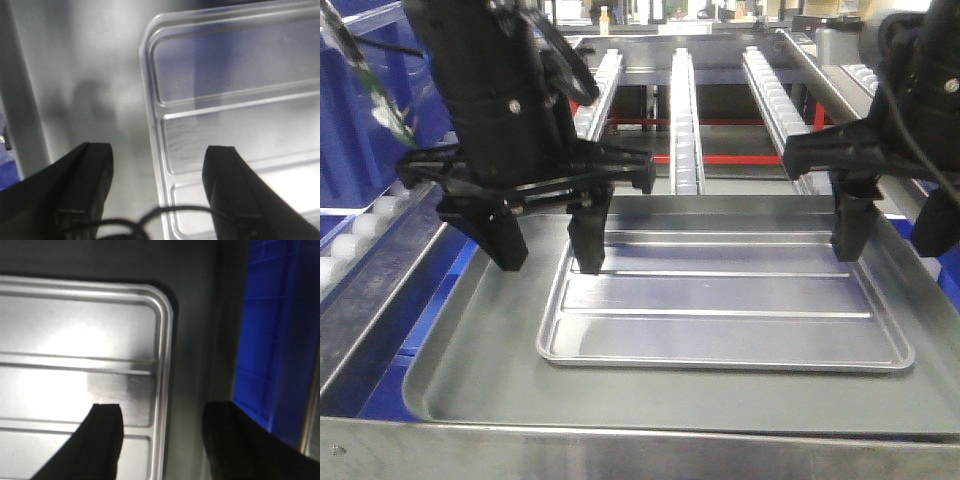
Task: Grab silver tray and place in blue box
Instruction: 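Lower both grippers onto opposite short edges of the silver tray and close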
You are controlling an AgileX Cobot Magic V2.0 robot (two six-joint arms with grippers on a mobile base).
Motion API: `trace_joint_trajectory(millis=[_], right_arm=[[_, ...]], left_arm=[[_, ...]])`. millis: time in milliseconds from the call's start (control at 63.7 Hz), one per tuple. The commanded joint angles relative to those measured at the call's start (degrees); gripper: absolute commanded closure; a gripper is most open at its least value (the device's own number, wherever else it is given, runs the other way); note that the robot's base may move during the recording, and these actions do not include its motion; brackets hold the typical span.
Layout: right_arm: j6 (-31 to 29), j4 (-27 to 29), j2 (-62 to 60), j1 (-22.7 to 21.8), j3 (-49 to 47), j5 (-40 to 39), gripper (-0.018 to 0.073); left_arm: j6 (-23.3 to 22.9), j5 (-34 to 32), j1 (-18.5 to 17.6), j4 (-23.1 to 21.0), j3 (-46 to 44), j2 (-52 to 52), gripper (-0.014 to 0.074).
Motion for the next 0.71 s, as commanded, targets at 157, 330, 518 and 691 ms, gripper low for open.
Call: trace_joint_trajectory(millis=[157, 330, 518, 691], right_arm=[[0.13, -1.22, 1.61, -0.43, -1.85, -2.98, 0.0093], [0.13, -1.22, 3.07, -0.43, -1.85, -4.49, 0.0093], [0.13, -1.22, 4.87, -0.43, -1.85, -5.22, 0.0093], [0.07, -1.22, 6.29, -0.43, -1.85, -5.34, 0.0093]], left_arm=[[-1.15, -2.74, 0.11, 1.08, -2.02, -0.68, 0.0281], [-1.15, -3.34, 0.11, 1.34, -2.02, 0.17, 0.0281], [-1.15, -3.44, 0.11, 1.5, -2.02, 0.91, 0.0281], [-1.15, -3.44, 0.11, 1.5, -2.02, 1.0, 0.0281]])
